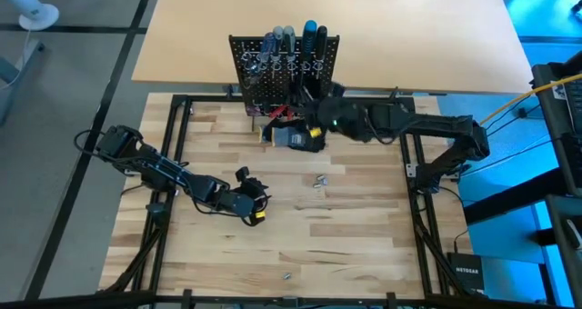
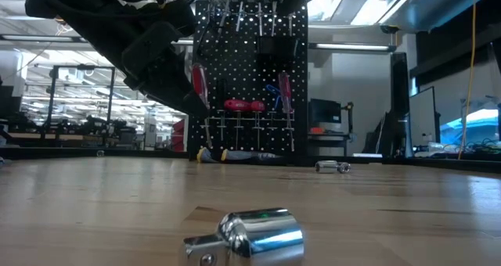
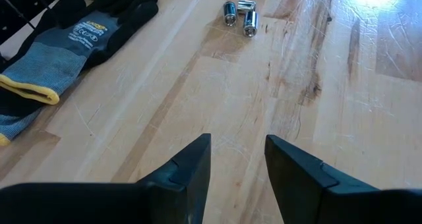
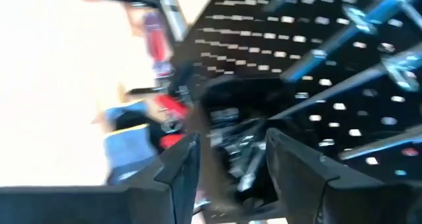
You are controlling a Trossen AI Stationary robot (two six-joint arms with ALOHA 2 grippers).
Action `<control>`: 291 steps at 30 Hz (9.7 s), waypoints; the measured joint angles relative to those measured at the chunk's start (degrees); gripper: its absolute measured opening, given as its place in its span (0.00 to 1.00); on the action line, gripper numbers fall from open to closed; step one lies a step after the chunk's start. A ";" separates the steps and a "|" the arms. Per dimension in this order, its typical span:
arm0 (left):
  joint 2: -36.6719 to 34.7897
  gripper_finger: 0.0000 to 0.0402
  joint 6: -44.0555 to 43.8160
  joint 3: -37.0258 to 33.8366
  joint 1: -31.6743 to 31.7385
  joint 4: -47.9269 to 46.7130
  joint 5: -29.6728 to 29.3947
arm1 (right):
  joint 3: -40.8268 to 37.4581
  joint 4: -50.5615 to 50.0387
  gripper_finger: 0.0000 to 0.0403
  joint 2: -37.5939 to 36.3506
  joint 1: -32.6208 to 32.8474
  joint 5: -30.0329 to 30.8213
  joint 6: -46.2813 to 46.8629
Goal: Hang tools onto peg board
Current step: Put the socket into the pegboard bin
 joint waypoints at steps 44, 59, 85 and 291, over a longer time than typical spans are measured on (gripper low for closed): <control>-0.01 0.33 -1.05 0.01 0.01 0.00 -0.02 | -38.80 16.10 0.43 0.79 15.30 -22.30 16.66; -0.01 0.33 -0.58 0.01 0.03 0.02 -0.02 | -38.77 17.53 0.43 6.14 8.88 -28.51 16.66; -0.01 0.33 -0.61 -0.01 0.05 0.02 -0.02 | -38.60 20.89 0.13 11.81 9.12 -28.16 17.39; 0.01 0.33 -0.65 0.00 0.04 -0.01 -0.02 | -29.75 6.55 0.21 15.83 4.91 -24.01 5.51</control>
